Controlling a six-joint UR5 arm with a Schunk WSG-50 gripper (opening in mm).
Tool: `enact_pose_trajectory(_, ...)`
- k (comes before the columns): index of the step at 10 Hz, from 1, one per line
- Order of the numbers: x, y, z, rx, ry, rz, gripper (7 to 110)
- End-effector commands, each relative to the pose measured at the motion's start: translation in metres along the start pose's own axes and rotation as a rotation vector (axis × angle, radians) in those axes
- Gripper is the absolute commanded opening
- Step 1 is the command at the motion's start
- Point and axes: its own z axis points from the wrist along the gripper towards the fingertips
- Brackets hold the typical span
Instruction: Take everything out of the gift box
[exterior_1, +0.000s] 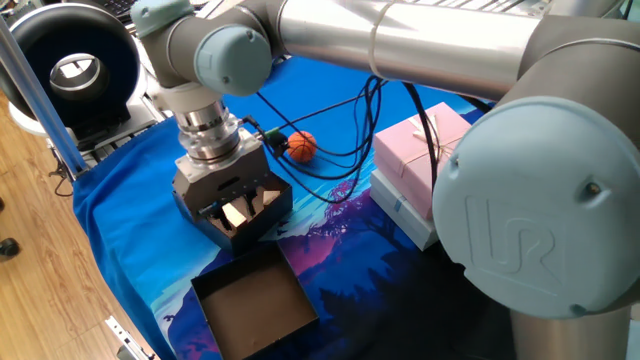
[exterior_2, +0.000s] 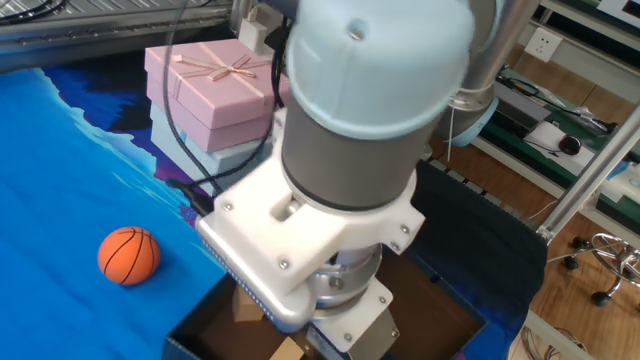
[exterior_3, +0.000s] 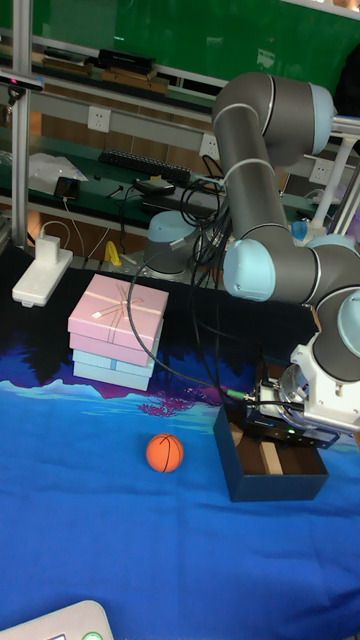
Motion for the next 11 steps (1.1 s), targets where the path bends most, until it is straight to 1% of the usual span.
enact_pose_trajectory(1, 0.011, 0.010, -0.021, -0.028, 0.026, 0.005, 44)
enact_pose_trajectory(2, 0.018, 0.006, -0.038, -0.040, 0.045, -0.013, 44)
enact_pose_trajectory(3, 0.021, -0.001, -0.052, -0.040, 0.054, -0.030, 44)
enact_pose_trajectory(4, 0.020, -0.016, -0.062, -0.011, 0.059, -0.049, 44)
enact_pose_trajectory(5, 0.014, -0.031, -0.060, 0.025, 0.057, -0.060, 44)
enact_pose_trajectory(6, 0.009, -0.037, -0.055, 0.032, 0.055, -0.063, 44)
enact_pose_trajectory(8, -0.001, -0.043, -0.046, 0.051, 0.046, -0.060, 44)
enact_pose_trajectory(10, -0.006, -0.041, -0.036, 0.049, 0.043, -0.054, 44)
enact_pose_trajectory(11, -0.008, -0.043, -0.034, 0.053, 0.041, -0.058, 44)
